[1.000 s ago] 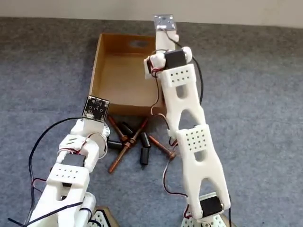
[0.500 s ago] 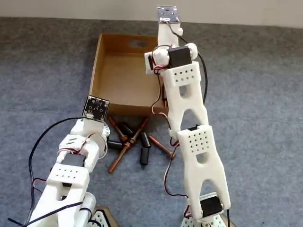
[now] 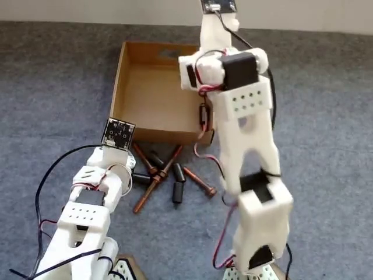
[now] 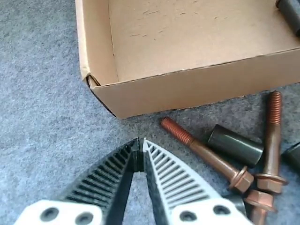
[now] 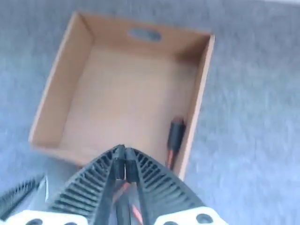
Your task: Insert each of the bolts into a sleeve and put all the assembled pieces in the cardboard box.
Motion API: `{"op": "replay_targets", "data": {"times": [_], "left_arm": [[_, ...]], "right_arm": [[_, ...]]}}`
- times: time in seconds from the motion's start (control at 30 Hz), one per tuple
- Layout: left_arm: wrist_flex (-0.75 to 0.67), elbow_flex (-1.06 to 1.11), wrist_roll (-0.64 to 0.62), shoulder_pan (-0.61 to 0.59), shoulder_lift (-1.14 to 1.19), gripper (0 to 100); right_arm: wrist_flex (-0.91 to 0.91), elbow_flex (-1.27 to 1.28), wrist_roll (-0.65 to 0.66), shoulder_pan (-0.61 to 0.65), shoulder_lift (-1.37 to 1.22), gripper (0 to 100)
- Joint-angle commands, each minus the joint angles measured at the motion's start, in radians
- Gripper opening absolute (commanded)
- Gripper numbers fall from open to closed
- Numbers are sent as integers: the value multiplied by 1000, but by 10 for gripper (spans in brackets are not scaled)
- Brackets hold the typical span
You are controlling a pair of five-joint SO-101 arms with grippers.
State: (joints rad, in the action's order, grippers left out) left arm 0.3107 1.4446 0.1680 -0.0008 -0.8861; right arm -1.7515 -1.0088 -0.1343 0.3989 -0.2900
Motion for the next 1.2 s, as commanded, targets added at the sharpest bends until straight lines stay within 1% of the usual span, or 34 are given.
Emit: {"op": "replay_targets", "data": {"times": [0.0, 0.23, 0.33, 0.4, 0.57, 0.7, 0.8, 0.9, 1.03, 1.1, 1.17], "left_arm": [[-20, -4, 9, -8, -18, 34], [-20, -2, 9, -12, -16, 34], [-20, -2, 9, -15, -18, 34], [-20, -2, 9, -38, -22, 34], [-20, -10, 5, -97, -24, 34], [-20, -12, 3, -114, -24, 34], [-20, -12, 3, -114, -24, 34], [-20, -12, 3, -114, -24, 34], [-20, -12, 3, -110, -24, 34], [-20, -10, 3, -108, -24, 34], [-20, -10, 3, -108, -24, 34]], "right_arm": [[30, 243, 15, 4, 193, 8], [58, 587, 15, 10, 334, 8], [90, 727, 17, 10, 383, 8], [130, 835, 17, 16, 421, 8], [298, 1133, 17, 73, 542, 8], [475, 1376, 17, 151, 610, 9], [591, 1503, 17, 186, 616, 10], [662, 1572, 18, 220, 585, 39], [679, 1575, 95, 263, 503, 121], [679, 1546, 132, 277, 456, 124], [679, 1521, 137, 280, 410, 124]]}}
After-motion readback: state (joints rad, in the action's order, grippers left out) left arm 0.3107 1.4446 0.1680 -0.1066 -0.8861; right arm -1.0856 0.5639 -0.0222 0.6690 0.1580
